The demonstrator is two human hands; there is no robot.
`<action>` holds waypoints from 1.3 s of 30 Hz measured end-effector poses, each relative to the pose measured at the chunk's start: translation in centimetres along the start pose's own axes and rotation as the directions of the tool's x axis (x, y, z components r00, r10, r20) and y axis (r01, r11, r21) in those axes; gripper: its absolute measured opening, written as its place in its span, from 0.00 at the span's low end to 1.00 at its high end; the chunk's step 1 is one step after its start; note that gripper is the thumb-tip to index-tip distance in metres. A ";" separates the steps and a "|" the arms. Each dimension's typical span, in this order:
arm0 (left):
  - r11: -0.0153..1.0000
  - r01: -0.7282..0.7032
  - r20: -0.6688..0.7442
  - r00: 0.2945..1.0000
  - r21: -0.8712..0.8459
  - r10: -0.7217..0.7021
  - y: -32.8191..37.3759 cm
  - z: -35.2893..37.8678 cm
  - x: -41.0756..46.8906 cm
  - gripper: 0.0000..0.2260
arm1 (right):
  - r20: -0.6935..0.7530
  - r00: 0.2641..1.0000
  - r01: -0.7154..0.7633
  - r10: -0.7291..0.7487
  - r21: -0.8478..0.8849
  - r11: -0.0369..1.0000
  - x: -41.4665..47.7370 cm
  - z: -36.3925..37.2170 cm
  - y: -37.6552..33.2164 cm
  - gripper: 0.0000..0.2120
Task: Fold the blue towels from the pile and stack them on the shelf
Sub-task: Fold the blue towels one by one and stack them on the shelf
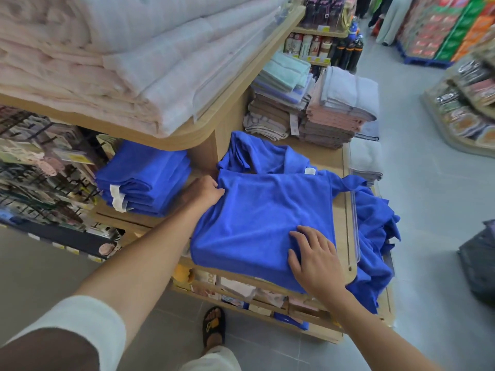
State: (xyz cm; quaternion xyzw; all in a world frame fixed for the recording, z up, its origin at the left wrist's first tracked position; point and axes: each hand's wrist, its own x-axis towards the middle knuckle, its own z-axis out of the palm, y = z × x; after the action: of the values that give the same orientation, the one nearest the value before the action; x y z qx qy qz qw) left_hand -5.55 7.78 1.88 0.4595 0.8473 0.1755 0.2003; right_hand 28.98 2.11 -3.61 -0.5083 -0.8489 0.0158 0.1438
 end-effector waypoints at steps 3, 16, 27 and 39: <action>1.000 -0.016 -0.020 1.000 -0.013 0.016 0.2 0.3 0.7 0.06 | 0.004 1.000 -0.002 0.002 -0.003 1.000 0.0 0.1 0.1 0.21; 1.000 -0.005 0.057 0.998 -0.014 0.006 0.2 -0.6 3.4 0.18 | 0.008 1.000 0.010 -0.009 -0.024 1.000 0.0 0.2 0.2 0.21; 0.990 0.053 -0.032 0.998 -0.132 -0.058 0.5 -1.7 4.8 0.11 | 0.015 1.000 0.001 -0.002 0.026 1.000 0.0 -0.6 -0.3 0.21; 0.913 -0.031 -0.026 0.999 -0.408 0.022 1.8 -0.1 5.2 0.11 | 0.148 0.892 -0.437 0.428 0.529 0.728 15.2 -5.2 6.7 0.22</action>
State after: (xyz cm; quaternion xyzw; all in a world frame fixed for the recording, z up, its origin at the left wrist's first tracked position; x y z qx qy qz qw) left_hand -6.86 13.09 1.91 0.4173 0.7877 0.3559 0.2805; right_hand 29.34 17.89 3.65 -0.6286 -0.6673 0.2955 0.2687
